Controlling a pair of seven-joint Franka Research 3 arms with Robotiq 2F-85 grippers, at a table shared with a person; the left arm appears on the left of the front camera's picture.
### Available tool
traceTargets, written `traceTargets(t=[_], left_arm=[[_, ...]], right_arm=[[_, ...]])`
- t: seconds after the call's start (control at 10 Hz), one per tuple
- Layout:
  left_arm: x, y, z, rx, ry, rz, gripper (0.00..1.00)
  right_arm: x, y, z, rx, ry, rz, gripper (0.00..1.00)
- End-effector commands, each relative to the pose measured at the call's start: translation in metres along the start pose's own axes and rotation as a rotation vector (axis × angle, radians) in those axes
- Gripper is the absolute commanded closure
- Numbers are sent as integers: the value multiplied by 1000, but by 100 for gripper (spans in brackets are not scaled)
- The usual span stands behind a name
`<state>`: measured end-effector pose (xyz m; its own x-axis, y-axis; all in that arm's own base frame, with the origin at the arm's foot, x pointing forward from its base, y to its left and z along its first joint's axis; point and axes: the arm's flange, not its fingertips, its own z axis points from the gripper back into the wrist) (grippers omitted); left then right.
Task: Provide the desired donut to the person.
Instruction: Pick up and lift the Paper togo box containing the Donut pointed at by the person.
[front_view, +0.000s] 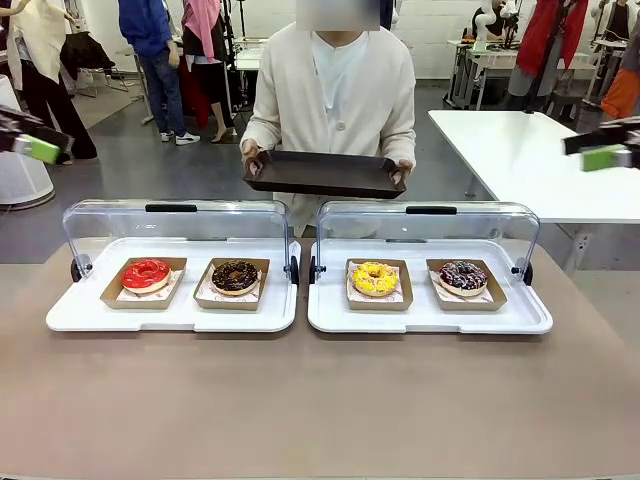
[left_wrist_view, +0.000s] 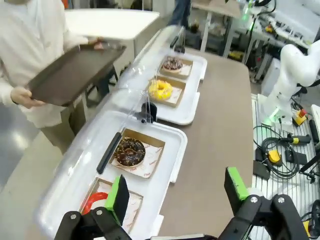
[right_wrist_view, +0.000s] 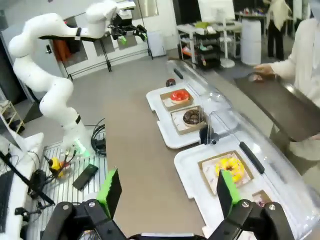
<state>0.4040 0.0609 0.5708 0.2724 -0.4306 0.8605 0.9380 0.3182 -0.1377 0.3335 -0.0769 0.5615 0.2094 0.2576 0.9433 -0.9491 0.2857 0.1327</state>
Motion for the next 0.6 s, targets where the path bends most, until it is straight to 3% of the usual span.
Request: traceTargets(t=[0.0,0.2,0.5], left_arm=[[-28,16,15,-19,-64,-17,0],[-53,14,34,-2,-95,-89,0],[-77,13,40,-16,-50,-93,0]], right_arm=[[-31,-11,29,-8,-67,-42,0],[-50,-6,59,-27,-47,-42,0],[-73,0,87,-79,-17,-72,0]])
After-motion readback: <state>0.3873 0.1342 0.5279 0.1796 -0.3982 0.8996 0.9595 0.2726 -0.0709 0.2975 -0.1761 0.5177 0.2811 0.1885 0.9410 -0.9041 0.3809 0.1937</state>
